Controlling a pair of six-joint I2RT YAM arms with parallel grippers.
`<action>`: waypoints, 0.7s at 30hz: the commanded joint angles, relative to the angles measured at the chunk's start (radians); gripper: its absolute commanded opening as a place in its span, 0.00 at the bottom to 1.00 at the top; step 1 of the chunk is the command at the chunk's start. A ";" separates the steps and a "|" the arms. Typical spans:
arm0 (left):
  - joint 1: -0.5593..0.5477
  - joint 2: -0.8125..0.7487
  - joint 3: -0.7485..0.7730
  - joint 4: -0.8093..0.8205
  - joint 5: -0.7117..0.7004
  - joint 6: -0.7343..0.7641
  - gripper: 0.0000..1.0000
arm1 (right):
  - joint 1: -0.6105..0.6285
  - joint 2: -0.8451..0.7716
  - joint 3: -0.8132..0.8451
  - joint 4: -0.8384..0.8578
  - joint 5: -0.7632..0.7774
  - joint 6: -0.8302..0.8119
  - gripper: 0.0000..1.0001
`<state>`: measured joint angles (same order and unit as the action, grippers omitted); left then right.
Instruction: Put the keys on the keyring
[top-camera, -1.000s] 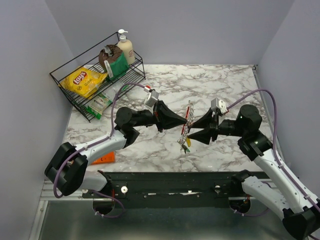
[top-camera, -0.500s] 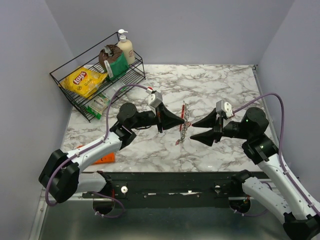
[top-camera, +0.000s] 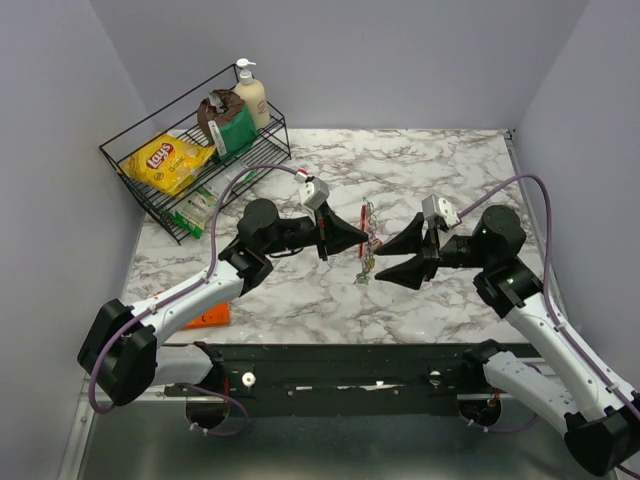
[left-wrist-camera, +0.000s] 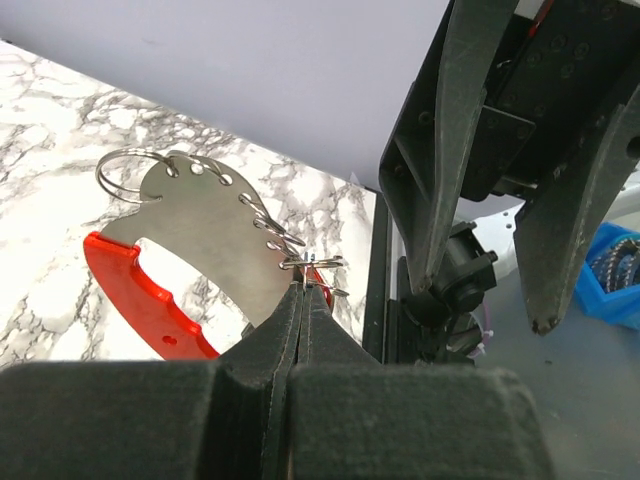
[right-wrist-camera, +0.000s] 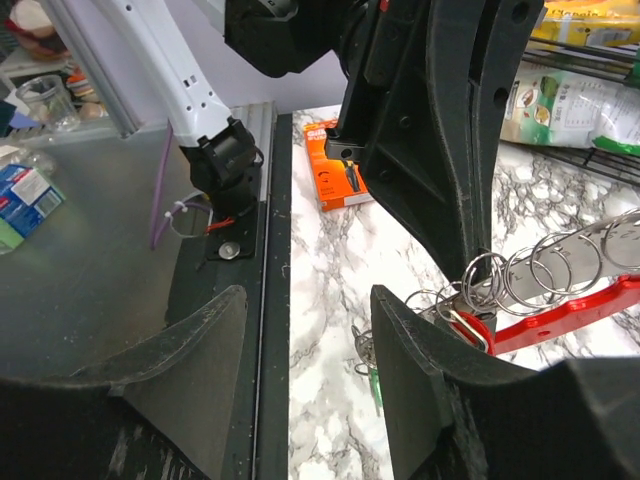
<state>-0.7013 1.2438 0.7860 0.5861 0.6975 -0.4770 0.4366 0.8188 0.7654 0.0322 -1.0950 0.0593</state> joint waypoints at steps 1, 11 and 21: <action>0.002 0.008 0.044 -0.029 -0.044 0.026 0.00 | -0.004 0.031 -0.032 0.063 -0.045 0.019 0.61; 0.002 0.011 0.042 -0.011 -0.026 0.020 0.00 | -0.004 0.060 -0.060 0.143 0.007 0.057 0.66; 0.002 -0.004 0.024 0.014 0.002 0.015 0.00 | -0.006 0.069 -0.048 0.149 0.118 0.048 0.68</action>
<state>-0.7013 1.2568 0.7948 0.5396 0.6807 -0.4675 0.4366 0.8978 0.7166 0.1555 -1.0451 0.1127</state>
